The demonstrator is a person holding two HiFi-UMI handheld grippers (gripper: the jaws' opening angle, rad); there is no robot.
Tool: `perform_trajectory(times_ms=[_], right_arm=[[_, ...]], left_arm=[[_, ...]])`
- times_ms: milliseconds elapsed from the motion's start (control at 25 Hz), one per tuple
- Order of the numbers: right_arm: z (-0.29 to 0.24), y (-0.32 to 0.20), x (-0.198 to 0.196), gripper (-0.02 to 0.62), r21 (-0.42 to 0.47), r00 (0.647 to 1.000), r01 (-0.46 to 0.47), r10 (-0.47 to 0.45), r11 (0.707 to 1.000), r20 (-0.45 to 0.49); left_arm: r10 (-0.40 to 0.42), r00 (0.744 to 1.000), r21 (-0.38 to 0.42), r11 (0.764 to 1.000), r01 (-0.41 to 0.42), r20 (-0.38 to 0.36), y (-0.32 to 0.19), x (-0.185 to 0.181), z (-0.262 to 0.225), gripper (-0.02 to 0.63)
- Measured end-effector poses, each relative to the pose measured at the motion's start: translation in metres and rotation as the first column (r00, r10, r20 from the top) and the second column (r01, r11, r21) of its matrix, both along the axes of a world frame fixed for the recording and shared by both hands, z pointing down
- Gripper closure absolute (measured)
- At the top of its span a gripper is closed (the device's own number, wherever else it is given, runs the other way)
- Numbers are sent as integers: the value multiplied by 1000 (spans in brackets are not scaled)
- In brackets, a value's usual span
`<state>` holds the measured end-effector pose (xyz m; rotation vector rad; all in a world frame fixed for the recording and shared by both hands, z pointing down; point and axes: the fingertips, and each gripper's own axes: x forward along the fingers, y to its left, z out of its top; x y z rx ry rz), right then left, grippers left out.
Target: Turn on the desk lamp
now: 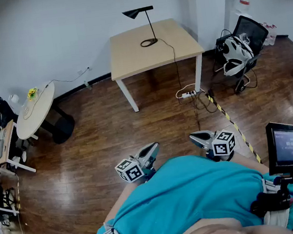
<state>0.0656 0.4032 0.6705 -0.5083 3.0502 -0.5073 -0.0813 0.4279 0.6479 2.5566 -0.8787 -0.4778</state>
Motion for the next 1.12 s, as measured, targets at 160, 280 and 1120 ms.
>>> perform_trajectory(times_ms=[160,280,1120], right_arm=[[-5,-6,3,594,13,1000,-3,3,1000,4],[-3,-5,4,594,9,1000,-5,5,1000,7],[24,-140,5,594,-69,999,37,-37,997,-6]], left_arm=[[4,1000,40,999,-4,17,-7,1,-3,606],[9,1000,20,1000,-9,8,-6,4,-1,606],[21,1000,-81,997,-20,13,-128,24,30,606]])
